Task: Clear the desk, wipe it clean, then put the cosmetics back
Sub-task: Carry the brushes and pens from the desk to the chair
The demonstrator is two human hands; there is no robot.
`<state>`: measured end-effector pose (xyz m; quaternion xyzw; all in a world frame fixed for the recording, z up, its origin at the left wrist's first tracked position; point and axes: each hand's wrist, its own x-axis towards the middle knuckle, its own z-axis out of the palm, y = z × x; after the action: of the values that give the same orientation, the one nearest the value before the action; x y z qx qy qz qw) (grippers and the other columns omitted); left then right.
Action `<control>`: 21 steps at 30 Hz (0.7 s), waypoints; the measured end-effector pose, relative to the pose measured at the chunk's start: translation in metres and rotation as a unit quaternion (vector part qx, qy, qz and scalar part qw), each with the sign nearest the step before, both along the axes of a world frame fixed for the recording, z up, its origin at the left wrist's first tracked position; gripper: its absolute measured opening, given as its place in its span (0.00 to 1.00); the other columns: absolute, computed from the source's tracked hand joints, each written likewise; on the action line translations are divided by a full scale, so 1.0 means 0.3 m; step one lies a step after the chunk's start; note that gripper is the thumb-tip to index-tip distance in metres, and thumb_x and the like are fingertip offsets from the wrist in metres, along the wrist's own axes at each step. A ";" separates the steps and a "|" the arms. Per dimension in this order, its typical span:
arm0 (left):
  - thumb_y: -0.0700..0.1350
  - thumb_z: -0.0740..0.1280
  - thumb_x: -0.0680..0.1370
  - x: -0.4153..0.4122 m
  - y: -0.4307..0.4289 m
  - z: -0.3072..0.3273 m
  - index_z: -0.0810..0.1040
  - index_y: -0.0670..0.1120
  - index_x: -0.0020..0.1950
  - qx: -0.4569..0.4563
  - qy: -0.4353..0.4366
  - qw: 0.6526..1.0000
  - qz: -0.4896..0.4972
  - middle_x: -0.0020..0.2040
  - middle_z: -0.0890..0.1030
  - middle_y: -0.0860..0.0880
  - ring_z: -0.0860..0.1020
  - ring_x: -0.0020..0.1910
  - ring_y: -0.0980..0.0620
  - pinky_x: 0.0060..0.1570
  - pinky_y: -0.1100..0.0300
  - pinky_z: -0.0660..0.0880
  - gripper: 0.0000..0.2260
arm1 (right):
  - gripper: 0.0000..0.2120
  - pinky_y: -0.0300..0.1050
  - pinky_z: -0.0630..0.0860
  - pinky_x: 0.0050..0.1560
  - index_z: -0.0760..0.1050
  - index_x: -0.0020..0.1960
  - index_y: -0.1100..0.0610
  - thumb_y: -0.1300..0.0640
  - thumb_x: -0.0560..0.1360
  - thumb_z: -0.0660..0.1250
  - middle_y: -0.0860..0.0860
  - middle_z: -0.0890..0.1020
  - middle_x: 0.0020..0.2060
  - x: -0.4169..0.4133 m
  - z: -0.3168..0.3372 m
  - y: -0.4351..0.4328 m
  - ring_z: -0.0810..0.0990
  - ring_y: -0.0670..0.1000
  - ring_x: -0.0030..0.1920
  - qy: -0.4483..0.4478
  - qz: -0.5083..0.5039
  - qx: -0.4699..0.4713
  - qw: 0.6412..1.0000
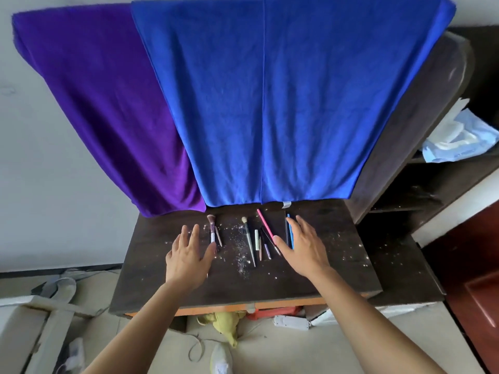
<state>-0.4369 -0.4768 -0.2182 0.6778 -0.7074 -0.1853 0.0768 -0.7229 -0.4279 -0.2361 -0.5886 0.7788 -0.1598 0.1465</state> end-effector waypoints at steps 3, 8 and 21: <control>0.65 0.56 0.79 0.000 -0.116 -0.065 0.54 0.54 0.80 0.023 0.006 0.999 -0.027 0.81 0.52 0.47 0.55 0.78 0.45 0.72 0.43 0.60 0.32 | 0.34 0.52 0.65 0.73 0.60 0.78 0.52 0.34 0.79 0.58 0.55 0.62 0.78 0.029 -0.047 -0.060 0.61 0.56 0.77 -0.005 -0.047 0.038 0.998; 0.65 0.56 0.79 -0.053 -0.268 -0.166 0.55 0.54 0.80 0.075 0.000 0.992 -0.098 0.81 0.53 0.48 0.55 0.78 0.45 0.71 0.43 0.60 0.32 | 0.33 0.51 0.62 0.73 0.61 0.78 0.52 0.37 0.79 0.60 0.56 0.62 0.78 0.044 -0.122 -0.096 0.61 0.56 0.77 -0.004 -0.114 0.085 0.990; 0.67 0.57 0.78 -0.358 -0.316 -0.387 0.61 0.48 0.77 0.195 -0.015 0.980 -0.032 0.73 0.68 0.41 0.66 0.72 0.41 0.67 0.47 0.68 0.34 | 0.31 0.55 0.75 0.58 0.61 0.76 0.52 0.39 0.79 0.62 0.55 0.71 0.66 -0.139 -0.292 -0.237 0.74 0.59 0.65 -0.034 -0.122 0.198 0.972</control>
<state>-0.5442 -0.5717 -0.3342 0.6598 -0.6797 -0.3119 -0.0735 -0.7646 -0.4991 -0.3237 -0.4422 0.8557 -0.0393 0.2659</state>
